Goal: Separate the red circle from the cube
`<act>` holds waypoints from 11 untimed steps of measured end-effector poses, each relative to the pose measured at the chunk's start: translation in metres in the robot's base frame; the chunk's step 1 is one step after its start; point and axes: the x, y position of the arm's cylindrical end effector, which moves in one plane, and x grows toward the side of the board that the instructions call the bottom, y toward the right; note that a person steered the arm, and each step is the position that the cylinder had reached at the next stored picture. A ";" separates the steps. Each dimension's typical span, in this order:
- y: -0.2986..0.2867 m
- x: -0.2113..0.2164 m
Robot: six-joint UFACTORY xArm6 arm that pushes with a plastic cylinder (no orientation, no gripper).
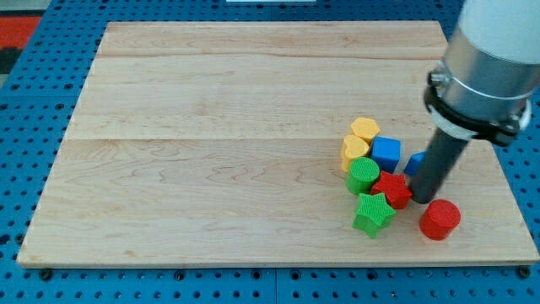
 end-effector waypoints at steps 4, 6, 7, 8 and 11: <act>-0.039 0.025; -0.075 -0.046; -0.058 -0.072; -0.037 -0.093; -0.021 -0.146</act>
